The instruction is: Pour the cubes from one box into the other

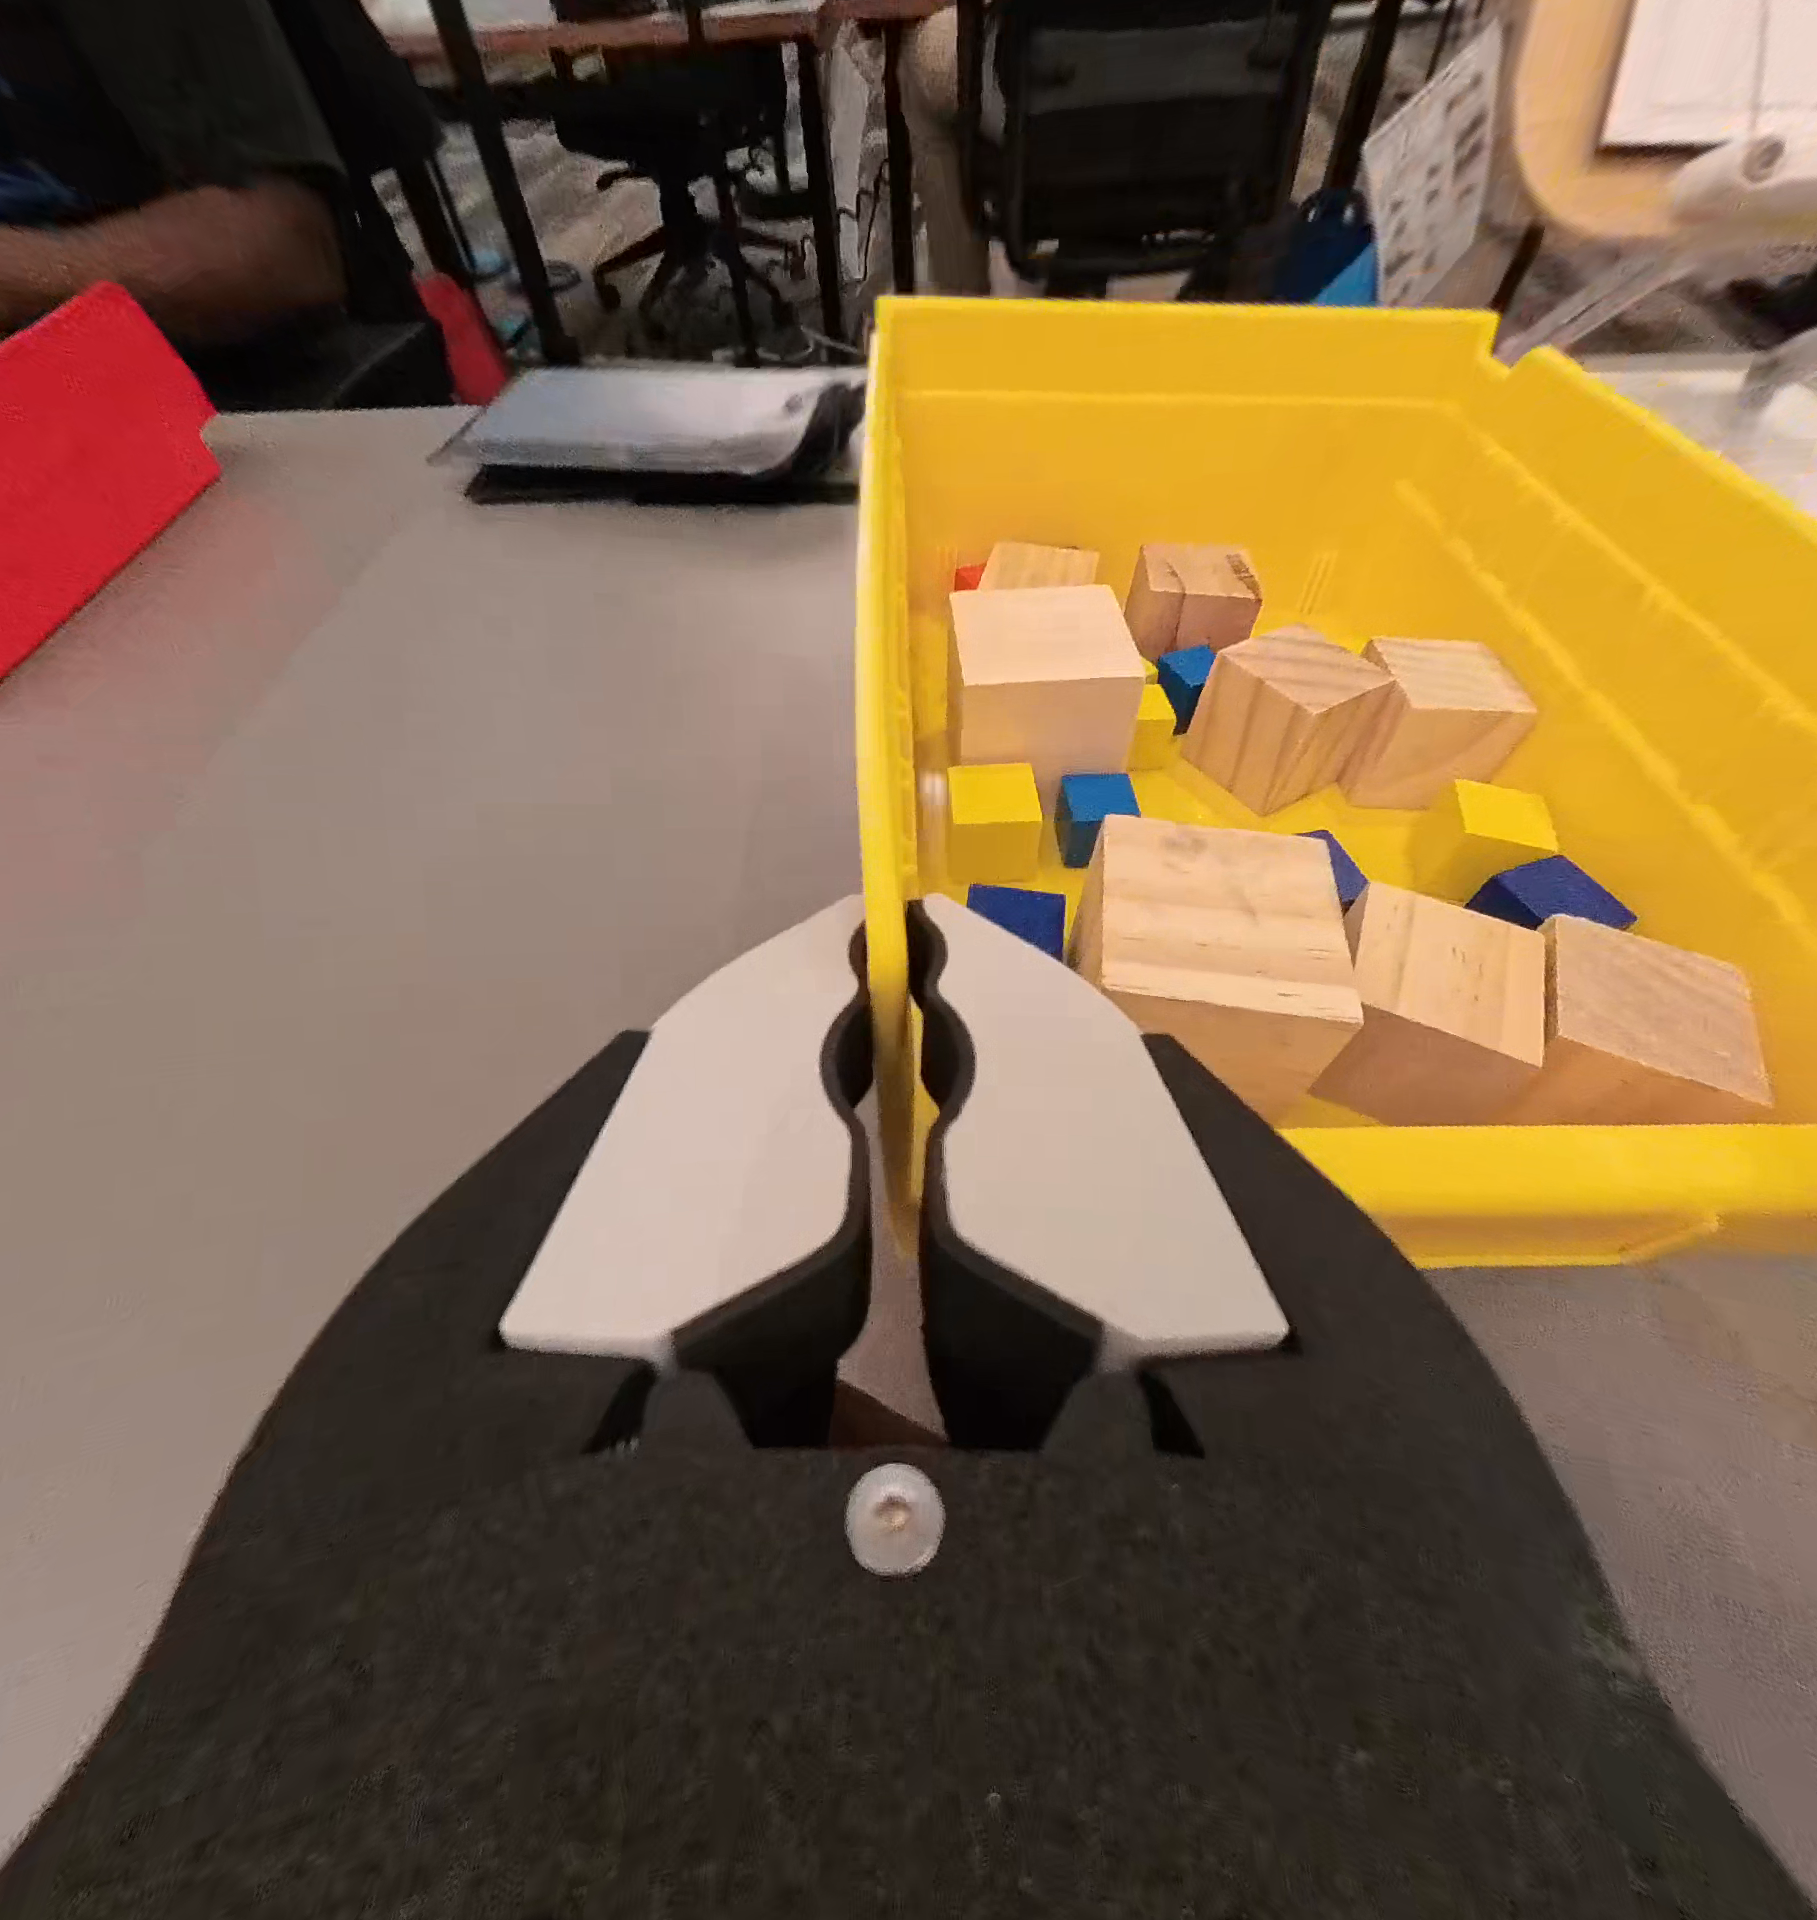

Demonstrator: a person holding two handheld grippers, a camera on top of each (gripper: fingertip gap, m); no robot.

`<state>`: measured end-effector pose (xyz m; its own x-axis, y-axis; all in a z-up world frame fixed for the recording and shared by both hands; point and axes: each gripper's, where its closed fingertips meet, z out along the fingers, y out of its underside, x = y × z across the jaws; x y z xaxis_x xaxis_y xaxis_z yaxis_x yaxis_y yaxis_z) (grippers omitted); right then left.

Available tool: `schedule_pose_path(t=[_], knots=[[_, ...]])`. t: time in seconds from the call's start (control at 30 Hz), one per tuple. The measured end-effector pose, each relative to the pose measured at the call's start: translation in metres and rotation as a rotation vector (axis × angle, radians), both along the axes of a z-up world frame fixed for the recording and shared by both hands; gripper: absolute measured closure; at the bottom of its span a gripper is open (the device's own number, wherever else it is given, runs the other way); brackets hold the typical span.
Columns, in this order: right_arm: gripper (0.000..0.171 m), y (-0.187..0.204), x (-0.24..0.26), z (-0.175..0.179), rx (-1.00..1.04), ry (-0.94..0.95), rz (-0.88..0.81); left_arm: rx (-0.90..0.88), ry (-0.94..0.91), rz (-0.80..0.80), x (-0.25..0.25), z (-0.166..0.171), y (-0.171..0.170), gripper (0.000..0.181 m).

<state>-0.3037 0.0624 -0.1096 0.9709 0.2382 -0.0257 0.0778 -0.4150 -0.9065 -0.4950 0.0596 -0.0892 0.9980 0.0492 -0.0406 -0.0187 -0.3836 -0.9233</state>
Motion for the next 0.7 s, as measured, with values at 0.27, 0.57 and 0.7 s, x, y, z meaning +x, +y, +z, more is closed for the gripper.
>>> schedule_pose_path(t=[0.27, 0.57, 0.7], knots=[[0.154, -0.018, -0.013, -0.011, -0.070, 0.080, 0.190, -0.045, -0.049, 0.073, -0.028, -0.024, -0.008, 0.159], [0.151, -0.045, 0.235, 0.038, 0.085, 0.088, 0.068, -0.002, -0.013, 0.106, 0.003, 0.009, -0.066, 0.141], [0.151, -0.061, 0.396, 0.038, 0.151, 0.052, -0.229, 0.033, -0.220, 0.033, 0.061, -0.003, -0.073, 0.143]])
